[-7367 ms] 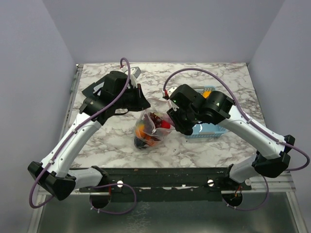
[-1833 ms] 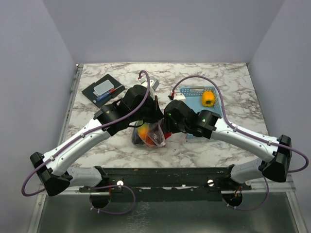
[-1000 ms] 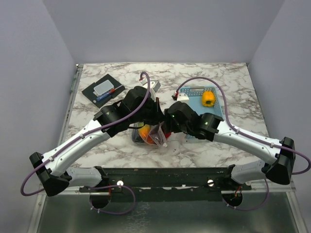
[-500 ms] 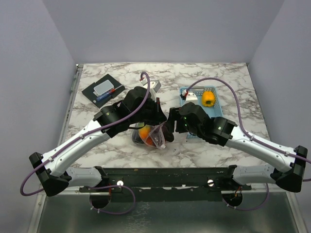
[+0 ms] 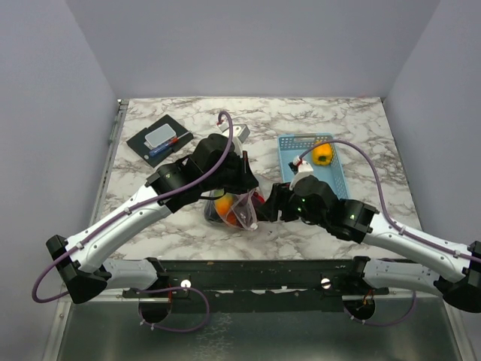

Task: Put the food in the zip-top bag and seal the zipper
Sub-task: Place the fake vegetable in the zipper food storage bag.

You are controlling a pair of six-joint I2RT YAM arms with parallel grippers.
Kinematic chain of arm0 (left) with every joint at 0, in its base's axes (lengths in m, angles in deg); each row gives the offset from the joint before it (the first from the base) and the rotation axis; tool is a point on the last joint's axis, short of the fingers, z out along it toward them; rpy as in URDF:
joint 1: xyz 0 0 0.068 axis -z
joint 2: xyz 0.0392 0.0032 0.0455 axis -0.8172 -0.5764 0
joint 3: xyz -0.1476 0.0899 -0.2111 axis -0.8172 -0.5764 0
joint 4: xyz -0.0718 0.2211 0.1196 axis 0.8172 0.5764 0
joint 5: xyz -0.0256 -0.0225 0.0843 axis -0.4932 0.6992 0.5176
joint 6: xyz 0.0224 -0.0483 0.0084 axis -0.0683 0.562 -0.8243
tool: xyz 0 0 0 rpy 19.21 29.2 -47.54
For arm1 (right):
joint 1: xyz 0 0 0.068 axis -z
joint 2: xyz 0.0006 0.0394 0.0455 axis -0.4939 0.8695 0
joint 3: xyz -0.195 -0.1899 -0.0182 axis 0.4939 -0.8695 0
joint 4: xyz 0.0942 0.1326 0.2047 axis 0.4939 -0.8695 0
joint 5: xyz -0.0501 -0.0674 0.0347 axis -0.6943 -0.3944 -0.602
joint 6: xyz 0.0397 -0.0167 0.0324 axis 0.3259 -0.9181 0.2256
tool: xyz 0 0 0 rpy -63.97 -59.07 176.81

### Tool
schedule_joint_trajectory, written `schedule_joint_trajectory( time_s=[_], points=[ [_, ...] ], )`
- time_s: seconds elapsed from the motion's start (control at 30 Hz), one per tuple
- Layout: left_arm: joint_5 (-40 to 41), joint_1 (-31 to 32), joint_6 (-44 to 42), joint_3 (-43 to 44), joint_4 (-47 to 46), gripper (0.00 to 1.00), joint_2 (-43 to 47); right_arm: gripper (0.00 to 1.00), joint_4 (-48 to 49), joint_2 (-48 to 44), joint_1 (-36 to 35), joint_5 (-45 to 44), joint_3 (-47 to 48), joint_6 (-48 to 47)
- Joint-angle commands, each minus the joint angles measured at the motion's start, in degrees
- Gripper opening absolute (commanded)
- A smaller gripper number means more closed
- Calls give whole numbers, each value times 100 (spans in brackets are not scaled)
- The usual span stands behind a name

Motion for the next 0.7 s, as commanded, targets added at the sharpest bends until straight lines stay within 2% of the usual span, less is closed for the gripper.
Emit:
schedule_joint_trajectory(
  time_s=[0.0, 0.67],
  points=[
    [-109, 37, 43, 194, -257, 0, -29, 66, 660, -390, -9, 394, -375, 189],
    [-103, 37, 52, 220, -255, 0, -95, 65, 1032, 47, -10, 777, -705, 89]
  ],
)
